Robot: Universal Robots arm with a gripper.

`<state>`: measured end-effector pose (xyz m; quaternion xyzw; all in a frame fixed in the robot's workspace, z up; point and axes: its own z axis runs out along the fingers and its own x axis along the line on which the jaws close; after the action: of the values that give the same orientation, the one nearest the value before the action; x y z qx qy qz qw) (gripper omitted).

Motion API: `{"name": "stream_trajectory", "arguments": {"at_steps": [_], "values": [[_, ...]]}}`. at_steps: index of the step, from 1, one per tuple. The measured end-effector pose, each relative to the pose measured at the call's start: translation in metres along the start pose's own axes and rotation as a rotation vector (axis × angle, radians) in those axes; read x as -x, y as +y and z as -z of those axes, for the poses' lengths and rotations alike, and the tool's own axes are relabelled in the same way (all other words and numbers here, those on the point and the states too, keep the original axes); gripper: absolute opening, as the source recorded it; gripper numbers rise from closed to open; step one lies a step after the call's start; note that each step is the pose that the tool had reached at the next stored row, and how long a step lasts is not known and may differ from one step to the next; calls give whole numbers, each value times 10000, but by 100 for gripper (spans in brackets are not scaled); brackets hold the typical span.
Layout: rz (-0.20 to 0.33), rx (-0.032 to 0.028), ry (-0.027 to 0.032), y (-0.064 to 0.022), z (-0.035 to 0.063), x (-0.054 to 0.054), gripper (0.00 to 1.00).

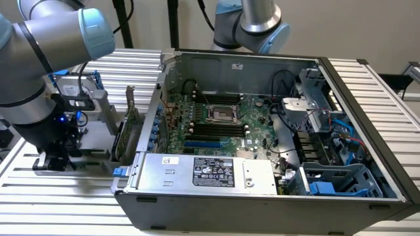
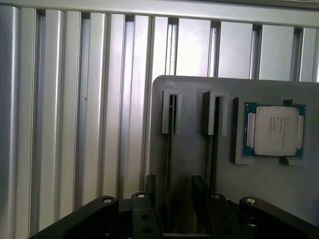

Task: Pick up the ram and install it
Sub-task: 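Pick up the ram and move it above insertion slot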

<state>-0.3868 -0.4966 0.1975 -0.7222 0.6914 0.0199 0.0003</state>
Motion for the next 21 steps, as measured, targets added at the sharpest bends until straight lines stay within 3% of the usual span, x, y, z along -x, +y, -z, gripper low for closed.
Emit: {"name": "stream_trajectory", "arguments": {"at_steps": [6,8,9,15,16,21], "values": [[-1,1,1,2,-9,-31,42],[-1,1,1,2,-12,-44,40],[-1,1,1,3,-14,-49,33],[-1,4,1,-2,-15,-57,31],[-1,4,0,-3,-15,-57,24],[-1,5,0,-6,-14,-57,22]]}}
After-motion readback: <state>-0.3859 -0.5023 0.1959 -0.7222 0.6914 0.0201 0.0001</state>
